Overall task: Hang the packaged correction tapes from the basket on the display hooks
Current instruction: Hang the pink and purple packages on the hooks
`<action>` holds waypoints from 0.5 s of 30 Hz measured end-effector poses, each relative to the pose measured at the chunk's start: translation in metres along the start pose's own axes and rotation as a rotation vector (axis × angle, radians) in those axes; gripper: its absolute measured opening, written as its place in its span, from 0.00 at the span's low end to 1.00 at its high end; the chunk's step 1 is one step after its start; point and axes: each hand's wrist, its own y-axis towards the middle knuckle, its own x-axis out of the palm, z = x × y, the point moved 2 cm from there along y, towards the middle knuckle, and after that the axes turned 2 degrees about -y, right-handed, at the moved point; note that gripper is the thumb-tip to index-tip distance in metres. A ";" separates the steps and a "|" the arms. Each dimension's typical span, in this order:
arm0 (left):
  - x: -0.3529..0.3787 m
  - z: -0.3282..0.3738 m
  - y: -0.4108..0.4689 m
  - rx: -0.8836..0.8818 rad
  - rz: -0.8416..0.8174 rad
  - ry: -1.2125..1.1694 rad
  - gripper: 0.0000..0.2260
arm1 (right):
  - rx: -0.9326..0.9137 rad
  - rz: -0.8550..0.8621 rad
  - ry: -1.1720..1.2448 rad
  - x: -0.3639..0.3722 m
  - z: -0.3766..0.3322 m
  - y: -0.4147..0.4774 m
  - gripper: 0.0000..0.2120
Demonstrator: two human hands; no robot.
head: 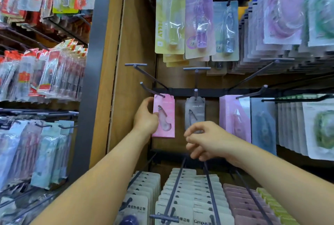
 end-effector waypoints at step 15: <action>0.026 -0.019 0.036 -0.095 -0.068 0.415 0.36 | -0.199 -0.063 -0.444 -0.028 0.010 -0.053 0.05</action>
